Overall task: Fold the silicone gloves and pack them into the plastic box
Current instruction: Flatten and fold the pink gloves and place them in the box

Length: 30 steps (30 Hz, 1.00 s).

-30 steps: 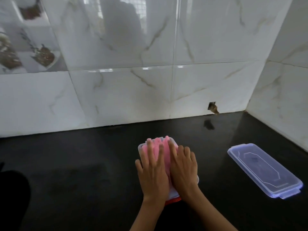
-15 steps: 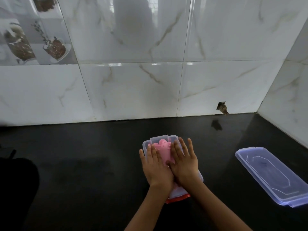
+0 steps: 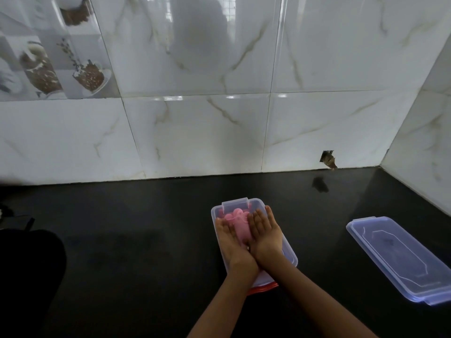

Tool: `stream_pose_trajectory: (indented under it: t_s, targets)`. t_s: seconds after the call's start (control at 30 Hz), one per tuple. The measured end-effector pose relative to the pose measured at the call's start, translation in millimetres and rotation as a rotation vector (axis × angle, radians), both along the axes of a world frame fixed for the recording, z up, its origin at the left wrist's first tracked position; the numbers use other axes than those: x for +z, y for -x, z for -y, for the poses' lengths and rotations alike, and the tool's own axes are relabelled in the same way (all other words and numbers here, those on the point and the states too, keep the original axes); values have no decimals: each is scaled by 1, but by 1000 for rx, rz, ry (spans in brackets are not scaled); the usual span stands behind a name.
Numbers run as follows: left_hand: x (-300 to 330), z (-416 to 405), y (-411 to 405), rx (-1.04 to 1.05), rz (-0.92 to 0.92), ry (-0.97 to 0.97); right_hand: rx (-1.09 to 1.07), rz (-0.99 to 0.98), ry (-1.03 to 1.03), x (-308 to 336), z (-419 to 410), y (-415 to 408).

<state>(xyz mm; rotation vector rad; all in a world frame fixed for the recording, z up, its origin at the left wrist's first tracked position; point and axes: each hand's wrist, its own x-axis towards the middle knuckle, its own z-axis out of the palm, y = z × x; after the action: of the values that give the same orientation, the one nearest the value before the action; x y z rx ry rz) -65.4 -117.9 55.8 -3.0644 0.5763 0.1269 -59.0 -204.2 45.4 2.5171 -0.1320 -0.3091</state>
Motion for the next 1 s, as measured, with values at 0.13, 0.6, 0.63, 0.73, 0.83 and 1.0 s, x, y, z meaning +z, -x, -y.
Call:
stream_pose_trajectory:
  t_s: [0.13, 0.6, 0.63, 0.73, 0.83, 1.0]
  targets:
    - [1, 2, 2, 105, -29, -197, 69, 92, -264, 3, 5, 6]
    - [-9, -92, -8, 30, -110, 693, -43, 439, -1790, -12, 1, 31]
    - [-8, -94, -5, 64, -176, 823, -46, 445, -1807, -14, -2, 31]
    - [-6, -101, -2, 139, -239, 1043, -78, 482, -1800, -15, -12, 29]
    - [-6, -107, -3, 240, -254, 1042, -130, 514, -1778, -15, -22, 25]
    - [-1, -114, -13, 458, -256, 820, -138, 502, -1792, -15, -38, 15]
